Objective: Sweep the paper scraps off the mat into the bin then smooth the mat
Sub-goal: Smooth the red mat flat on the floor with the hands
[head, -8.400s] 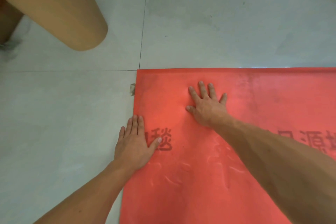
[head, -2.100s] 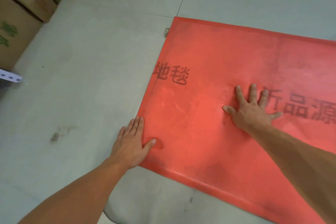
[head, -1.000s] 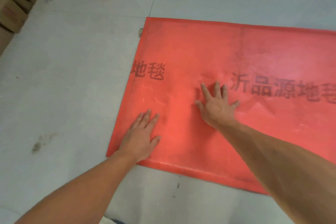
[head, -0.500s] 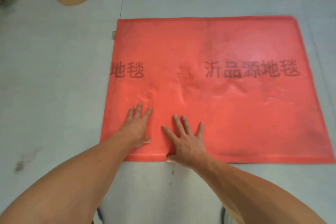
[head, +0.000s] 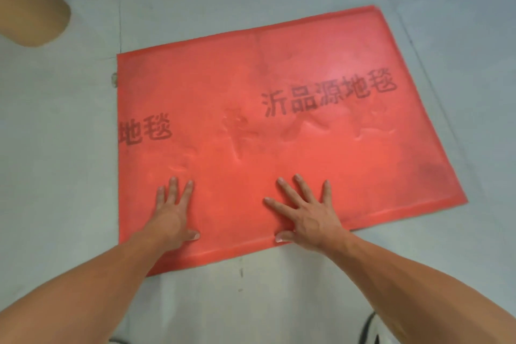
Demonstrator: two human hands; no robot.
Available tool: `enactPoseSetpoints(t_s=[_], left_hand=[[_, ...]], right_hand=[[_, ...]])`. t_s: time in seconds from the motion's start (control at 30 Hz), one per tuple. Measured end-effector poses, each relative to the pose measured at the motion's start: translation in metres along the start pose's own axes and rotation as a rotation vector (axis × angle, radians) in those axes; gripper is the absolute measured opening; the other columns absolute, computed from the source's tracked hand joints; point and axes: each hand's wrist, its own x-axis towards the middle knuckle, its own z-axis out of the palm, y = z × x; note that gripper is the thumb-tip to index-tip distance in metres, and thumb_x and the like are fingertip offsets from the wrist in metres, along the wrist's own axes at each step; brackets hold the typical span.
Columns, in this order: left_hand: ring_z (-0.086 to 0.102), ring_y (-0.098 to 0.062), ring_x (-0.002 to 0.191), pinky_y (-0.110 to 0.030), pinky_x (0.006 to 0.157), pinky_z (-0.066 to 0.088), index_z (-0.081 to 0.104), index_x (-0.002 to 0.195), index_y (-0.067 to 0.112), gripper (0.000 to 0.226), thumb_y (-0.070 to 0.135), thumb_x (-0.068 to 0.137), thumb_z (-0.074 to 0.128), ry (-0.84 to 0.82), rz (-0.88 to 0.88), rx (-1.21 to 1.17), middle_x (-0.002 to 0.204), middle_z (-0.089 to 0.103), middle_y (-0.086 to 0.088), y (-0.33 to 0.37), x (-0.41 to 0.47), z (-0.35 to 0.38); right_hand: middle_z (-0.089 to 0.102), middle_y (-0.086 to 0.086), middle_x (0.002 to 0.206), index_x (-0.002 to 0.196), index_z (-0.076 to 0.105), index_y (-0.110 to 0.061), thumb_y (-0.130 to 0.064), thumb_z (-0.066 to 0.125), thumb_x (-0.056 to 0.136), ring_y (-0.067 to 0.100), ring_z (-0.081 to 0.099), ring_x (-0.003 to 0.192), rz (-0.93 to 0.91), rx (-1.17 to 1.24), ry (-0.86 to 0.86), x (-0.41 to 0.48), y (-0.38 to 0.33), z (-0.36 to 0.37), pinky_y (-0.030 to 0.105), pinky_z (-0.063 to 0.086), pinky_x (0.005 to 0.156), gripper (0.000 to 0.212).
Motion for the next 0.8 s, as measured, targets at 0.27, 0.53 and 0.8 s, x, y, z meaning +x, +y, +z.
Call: enactPoseSetpoints(t_s=[0.27, 0.53, 0.8], left_hand=[[-0.014, -0.041, 0.144, -0.037, 0.118, 0.001, -0.024, 0.146, 0.024, 0.126, 0.047, 0.073, 0.076, 0.019, 0.002, -0.038, 0.153, -0.029, -0.017, -0.001, 0.001, 0.004], [-0.014, -0.042, 0.143, -0.038, 0.118, 0.003, -0.023, 0.146, 0.022, 0.128, 0.046, 0.072, 0.078, 0.024, -0.003, -0.055, 0.153, -0.029, -0.017, -0.005, 0.005, 0.010], [-0.010, -0.040, 0.145, -0.038, 0.119, 0.004, -0.011, 0.150, 0.023, 0.127, 0.041, 0.067, 0.083, 0.036, -0.038, -0.031, 0.156, -0.022, -0.017, -0.006, 0.007, 0.013]], right_hand=[[-0.008, -0.011, 0.160, 0.144, -0.005, -0.059, -0.094, 0.028, 0.064, 0.024, -0.008, 0.147, 0.114, 0.005, -0.053, -0.036, 0.090, 0.001, 0.083, 0.001, 0.096, 0.093], [-0.035, -0.015, 0.150, 0.132, -0.031, -0.062, -0.097, 0.019, 0.061, 0.019, -0.032, 0.140, 0.181, 0.004, -0.049, -0.059, 0.155, 0.006, 0.077, -0.011, 0.100, 0.093], [-0.040, -0.015, 0.149, 0.132, -0.032, -0.061, -0.097, 0.017, 0.061, 0.018, -0.032, 0.140, 0.248, -0.010, -0.070, -0.080, 0.209, 0.003, 0.078, -0.006, 0.101, 0.094]])
